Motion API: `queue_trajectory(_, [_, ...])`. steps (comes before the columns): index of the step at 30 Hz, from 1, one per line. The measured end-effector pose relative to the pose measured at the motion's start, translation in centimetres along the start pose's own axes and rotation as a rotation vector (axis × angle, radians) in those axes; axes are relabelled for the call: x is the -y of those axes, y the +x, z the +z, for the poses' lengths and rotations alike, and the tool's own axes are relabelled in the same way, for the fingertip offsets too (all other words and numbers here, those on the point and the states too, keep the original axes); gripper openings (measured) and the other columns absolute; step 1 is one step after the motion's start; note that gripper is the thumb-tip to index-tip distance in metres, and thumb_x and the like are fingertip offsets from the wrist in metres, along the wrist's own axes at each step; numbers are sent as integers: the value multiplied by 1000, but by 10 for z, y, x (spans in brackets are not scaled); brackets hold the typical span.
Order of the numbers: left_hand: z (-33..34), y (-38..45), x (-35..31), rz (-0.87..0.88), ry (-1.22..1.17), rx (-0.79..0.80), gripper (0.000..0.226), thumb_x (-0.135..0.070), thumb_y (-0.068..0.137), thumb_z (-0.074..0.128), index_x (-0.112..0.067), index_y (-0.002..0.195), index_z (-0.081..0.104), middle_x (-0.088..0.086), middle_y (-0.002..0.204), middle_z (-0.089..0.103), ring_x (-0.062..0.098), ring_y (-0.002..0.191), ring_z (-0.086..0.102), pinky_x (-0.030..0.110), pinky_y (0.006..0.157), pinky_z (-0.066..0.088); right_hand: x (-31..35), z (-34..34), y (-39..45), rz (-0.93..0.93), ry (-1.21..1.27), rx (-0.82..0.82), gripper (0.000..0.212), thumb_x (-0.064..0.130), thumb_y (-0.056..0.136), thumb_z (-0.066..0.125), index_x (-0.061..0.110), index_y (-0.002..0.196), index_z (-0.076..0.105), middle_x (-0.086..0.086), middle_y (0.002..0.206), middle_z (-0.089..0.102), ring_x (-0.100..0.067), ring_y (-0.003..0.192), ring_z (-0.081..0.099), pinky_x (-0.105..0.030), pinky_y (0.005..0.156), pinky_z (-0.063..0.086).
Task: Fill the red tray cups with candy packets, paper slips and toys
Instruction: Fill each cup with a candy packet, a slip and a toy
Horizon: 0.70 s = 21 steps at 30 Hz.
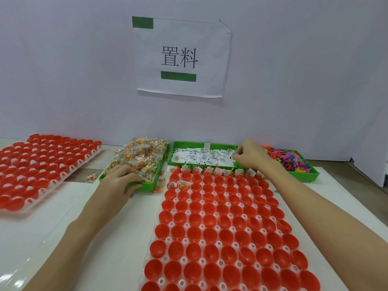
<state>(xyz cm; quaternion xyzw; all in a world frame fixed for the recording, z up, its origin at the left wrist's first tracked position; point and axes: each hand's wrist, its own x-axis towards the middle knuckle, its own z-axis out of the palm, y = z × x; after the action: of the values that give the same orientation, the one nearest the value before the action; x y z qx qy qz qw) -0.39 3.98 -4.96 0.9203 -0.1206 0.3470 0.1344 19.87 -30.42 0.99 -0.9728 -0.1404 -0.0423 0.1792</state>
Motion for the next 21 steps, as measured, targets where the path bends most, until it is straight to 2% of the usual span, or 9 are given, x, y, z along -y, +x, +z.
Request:
queue_trajectory(2, [0, 0, -1, -2, -17, -3, 22, 11, 68, 88, -1, 83, 78, 13, 89, 70, 38, 81, 66, 44, 76, 54, -3, 0, -6, 11, 131, -51, 26, 18, 95, 64, -3, 86, 77, -12, 70, 69, -14, 52, 48, -21, 49, 37])
queue_trajectory(5, [-2, -3, 0, -18, -27, 7, 23, 8, 68, 89, -3, 85, 79, 10, 90, 73, 36, 83, 66, 44, 76, 55, -6, -3, -17, 40, 292, -163, 20, 22, 96, 66, 7, 89, 79, -6, 86, 74, -11, 66, 59, -26, 69, 45])
queue_trajectory(9, [-4, -3, 1, -12, -21, 0, 23, 7, 68, 90, -5, 83, 78, 5, 84, 72, 33, 77, 62, 40, 71, 52, -8, -9, -42, 58, 537, -208, 16, 21, 95, 69, 9, 100, 79, -1, 94, 75, -11, 83, 67, -33, 82, 51])
queue_trajectory(10, [-4, -3, 1, -14, -29, -10, 23, 8, 68, 89, -6, 83, 78, 4, 83, 72, 32, 78, 61, 40, 71, 52, -8, -12, -51, 42, 609, -212, 14, 19, 95, 70, 12, 99, 80, 2, 90, 76, -7, 79, 67, -30, 78, 52])
queue_trajectory(12, [-3, -2, 1, -42, -59, -31, 21, 8, 72, 87, -6, 84, 78, 3, 85, 73, 31, 80, 61, 40, 73, 51, -6, -19, -73, -7, 719, -221, 12, 18, 95, 69, 21, 89, 79, 12, 72, 73, 4, 58, 61, -17, 60, 47])
queue_trajectory(14, [-1, -2, 0, -102, -100, -47, 19, 7, 78, 83, -8, 89, 80, 2, 89, 73, 30, 84, 62, 41, 76, 52, -6, -26, -95, -44, 777, -231, 14, 18, 95, 70, 22, 84, 78, 15, 61, 68, 5, 52, 57, -11, 51, 43])
queue_trajectory(18, [4, -1, -6, -222, -141, -114, 18, 7, 83, 78, -8, 93, 81, 3, 91, 70, 28, 84, 60, 40, 77, 50, -9, -30, -133, -14, 845, -276, 6, 17, 92, 74, 19, 90, 78, 7, 70, 72, 0, 62, 62, -20, 66, 49])
queue_trajectory(21, [4, -1, -15, -194, -42, -217, 18, 6, 86, 75, -2, 102, 79, 9, 96, 69, 31, 83, 63, 34, 77, 48, -9, -23, -158, 19, 907, -267, 4, 17, 91, 75, 18, 89, 79, -2, 75, 76, -6, 66, 67, -20, 65, 51])
